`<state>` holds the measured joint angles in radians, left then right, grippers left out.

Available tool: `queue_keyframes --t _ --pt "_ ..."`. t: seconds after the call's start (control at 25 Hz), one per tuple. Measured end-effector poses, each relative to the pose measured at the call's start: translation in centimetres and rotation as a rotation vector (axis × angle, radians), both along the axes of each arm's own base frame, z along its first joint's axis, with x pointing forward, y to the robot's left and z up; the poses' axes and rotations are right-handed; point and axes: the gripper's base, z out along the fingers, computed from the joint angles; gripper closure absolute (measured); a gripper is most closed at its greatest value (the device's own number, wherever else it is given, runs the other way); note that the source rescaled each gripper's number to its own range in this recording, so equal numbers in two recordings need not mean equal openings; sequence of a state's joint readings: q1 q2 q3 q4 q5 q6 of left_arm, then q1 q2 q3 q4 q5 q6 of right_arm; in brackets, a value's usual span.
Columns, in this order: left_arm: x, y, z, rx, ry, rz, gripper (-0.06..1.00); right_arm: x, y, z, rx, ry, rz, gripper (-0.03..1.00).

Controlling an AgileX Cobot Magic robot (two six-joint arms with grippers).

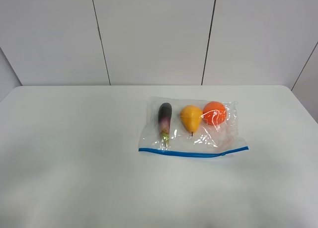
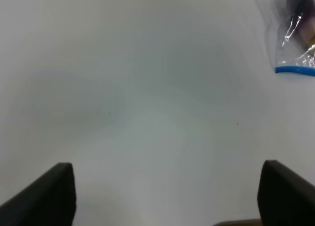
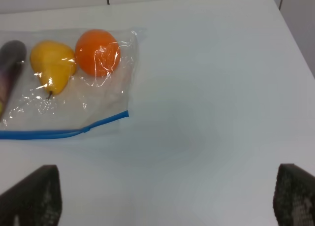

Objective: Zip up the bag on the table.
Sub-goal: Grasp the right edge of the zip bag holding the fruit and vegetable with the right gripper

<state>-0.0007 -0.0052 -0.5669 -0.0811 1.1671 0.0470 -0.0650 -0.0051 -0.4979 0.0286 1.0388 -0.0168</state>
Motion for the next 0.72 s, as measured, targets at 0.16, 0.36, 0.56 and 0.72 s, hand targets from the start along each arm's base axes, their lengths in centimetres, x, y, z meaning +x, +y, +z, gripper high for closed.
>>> queue_keyframes --t 0.16,0.36,0.56,0.72 --pt "0.0 0.0 0.0 0.000 0.000 0.000 -0.06 0.0 0.0 0.0 0.000 0.000 0.000 0.04" --pt "0.0 0.0 0.0 0.000 0.000 0.000 -0.06 0.1 0.0 0.2 0.002 -0.024 0.001 0.04" --pt "0.0 0.0 0.0 0.000 0.000 0.000 -0.06 0.1 0.0 0.2 0.002 -0.026 0.002 0.04" --pt "0.0 0.0 0.0 0.000 0.000 0.000 -0.06 -0.1 0.0 1.2 -0.001 -0.084 0.001 0.04"
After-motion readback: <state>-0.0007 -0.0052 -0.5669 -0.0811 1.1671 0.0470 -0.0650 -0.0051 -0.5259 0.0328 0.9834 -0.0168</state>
